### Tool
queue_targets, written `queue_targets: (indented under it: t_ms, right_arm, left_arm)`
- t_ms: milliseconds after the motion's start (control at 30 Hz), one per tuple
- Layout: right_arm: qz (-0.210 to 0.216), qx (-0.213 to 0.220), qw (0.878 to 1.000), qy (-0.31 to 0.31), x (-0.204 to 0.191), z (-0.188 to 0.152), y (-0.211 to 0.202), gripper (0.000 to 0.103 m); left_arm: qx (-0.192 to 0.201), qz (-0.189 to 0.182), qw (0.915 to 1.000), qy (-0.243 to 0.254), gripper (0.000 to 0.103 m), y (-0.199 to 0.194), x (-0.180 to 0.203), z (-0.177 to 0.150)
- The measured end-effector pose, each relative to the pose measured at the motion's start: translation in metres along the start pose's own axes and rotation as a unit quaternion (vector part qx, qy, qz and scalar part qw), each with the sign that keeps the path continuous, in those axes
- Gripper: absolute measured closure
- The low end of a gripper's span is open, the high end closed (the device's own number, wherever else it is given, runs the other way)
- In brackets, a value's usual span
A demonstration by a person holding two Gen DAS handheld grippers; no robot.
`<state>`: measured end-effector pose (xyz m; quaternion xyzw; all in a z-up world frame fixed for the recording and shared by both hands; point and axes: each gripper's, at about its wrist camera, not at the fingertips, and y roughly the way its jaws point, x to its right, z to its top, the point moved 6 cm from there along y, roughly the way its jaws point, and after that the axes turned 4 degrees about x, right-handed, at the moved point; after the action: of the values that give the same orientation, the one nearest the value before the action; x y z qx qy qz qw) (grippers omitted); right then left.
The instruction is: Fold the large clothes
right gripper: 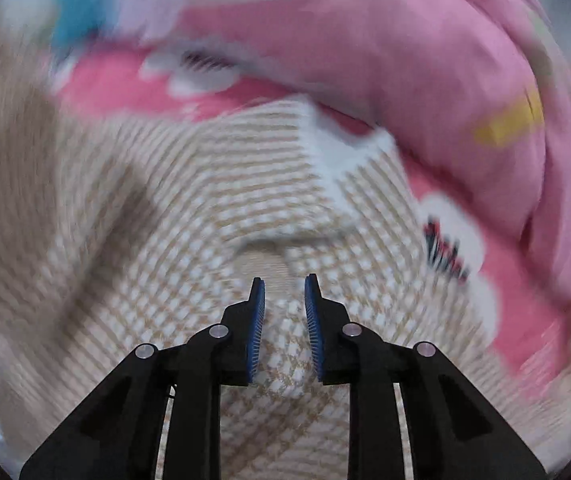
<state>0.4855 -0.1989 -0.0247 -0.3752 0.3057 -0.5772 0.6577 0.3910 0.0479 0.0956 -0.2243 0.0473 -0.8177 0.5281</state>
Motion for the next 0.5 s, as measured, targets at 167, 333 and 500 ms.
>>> queue_targets:
  t_ms: [167,333,500]
  right_arm:
    - [0.095,-0.017,0.990,0.103,0.040,-0.023,-0.008,0.076]
    - [0.096,-0.055,0.994,0.004,0.011,-0.052,-0.002,0.061]
    - [0.062,-0.060,0.993,-0.076,-0.016,-0.067,0.010,0.057]
  left_arm:
    - [-0.001,-0.001,0.9999,0.012,0.083,0.003,0.009,-0.001]
    - [-0.003,0.001,0.9998,0.019,0.083,0.006,0.014,0.000]
    - [-0.005,0.003,0.9997,0.022,0.083,0.008,0.015,0.000]
